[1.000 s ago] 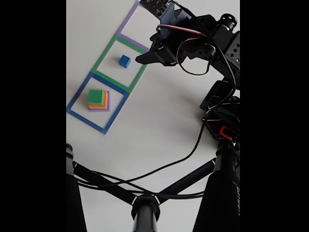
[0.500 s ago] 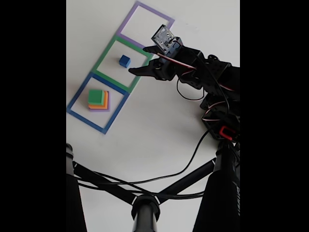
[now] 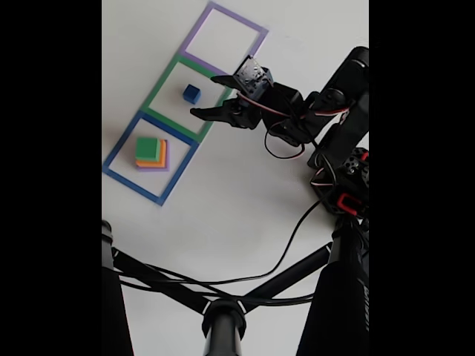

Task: Tower of hanoi

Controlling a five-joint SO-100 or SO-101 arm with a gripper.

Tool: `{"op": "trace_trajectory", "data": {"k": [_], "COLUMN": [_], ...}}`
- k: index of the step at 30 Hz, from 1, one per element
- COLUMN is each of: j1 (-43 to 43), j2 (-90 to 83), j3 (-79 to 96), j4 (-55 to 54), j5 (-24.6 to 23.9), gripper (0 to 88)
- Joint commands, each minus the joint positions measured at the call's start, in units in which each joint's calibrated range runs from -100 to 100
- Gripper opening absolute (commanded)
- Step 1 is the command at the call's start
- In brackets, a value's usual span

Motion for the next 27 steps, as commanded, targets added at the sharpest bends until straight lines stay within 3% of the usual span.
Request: {"op": "trace_trajectory", "data": {"k": [1, 16, 27], "j1": [-1.47, -1.75, -3.10], "j2": [7.93, 20.36, 21.17], "j3": [-4.78, -11.69, -12.42], "j4": [-7.38, -13.46, -13.05], "j5": [0.00, 0.00, 0.00], "gripper": [27.3, 25.9, 9.9]}}
